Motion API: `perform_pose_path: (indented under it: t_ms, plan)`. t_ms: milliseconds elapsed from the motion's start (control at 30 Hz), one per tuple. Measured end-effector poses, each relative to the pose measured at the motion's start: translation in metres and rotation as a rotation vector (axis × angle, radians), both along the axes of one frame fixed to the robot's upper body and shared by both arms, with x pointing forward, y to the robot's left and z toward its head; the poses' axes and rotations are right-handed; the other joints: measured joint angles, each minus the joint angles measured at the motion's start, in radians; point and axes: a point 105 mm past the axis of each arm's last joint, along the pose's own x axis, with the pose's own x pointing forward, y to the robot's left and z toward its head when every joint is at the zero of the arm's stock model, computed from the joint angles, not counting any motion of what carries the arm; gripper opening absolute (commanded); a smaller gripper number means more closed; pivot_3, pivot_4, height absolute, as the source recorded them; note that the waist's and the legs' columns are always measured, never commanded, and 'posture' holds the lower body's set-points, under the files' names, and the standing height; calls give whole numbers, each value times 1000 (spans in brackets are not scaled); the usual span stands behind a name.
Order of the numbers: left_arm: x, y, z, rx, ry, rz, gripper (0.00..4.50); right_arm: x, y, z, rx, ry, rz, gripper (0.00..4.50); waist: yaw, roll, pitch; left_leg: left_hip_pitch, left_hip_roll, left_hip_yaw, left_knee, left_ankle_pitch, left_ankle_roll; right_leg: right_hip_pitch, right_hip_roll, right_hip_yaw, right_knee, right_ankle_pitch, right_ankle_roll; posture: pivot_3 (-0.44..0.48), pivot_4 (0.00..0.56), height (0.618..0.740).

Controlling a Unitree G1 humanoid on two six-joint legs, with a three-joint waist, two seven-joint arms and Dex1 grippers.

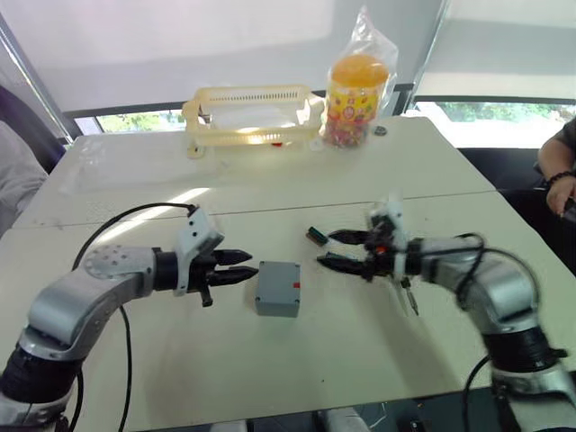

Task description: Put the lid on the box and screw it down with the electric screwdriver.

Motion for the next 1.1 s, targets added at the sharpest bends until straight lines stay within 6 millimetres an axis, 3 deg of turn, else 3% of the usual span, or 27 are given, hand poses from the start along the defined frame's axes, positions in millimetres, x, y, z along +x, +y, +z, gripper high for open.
perform_pose_path:
  t_ms: [67,100,200,333,467,667,1100]
  plan:
    - [-4,-3,7,21,-17,-52,1519,-2,-36,27,-77,-11,-115,4451,1,-1,-1,1,0,0,-1,0,0,0,0,0,-1,0,0,0,150,740]
    - [-6,-5,8,22,-20,-69,1519,-5,-42,33,-90,2,-132,4451,0,-2,-1,1,0,0,-1,0,0,0,1,0,-1,0,0,0,150,740]
    - [-22,-15,6,28,6,-174,1519,-14,-54,26,-144,166,-178,4451,-16,-1,-1,2,1,2,-2,0,1,0,1,2,0,0,0,0,150,740]
    - [-36,-25,-5,49,26,-254,1519,-5,-79,17,-176,412,-368,4451,-18,0,-1,2,1,3,-1,0,1,-1,1,3,-1,0,-1,0,150,740]
    - [-36,-30,-7,44,16,-258,1519,-3,-81,7,-176,578,-414,4451,-10,0,-1,1,1,3,-1,0,1,-1,1,3,-1,0,0,0,150,740]
    - [-42,-32,-19,33,21,-223,1519,16,-81,-27,-225,761,-501,4451,-9,0,-1,0,1,3,-1,0,1,-3,1,3,-1,0,0,0,150,740]
    - [-47,-27,-21,15,0,-113,1519,36,-86,-55,-379,773,-535,4451,-9,0,-1,0,1,3,-1,0,1,-3,1,3,-1,0,0,0,150,740]
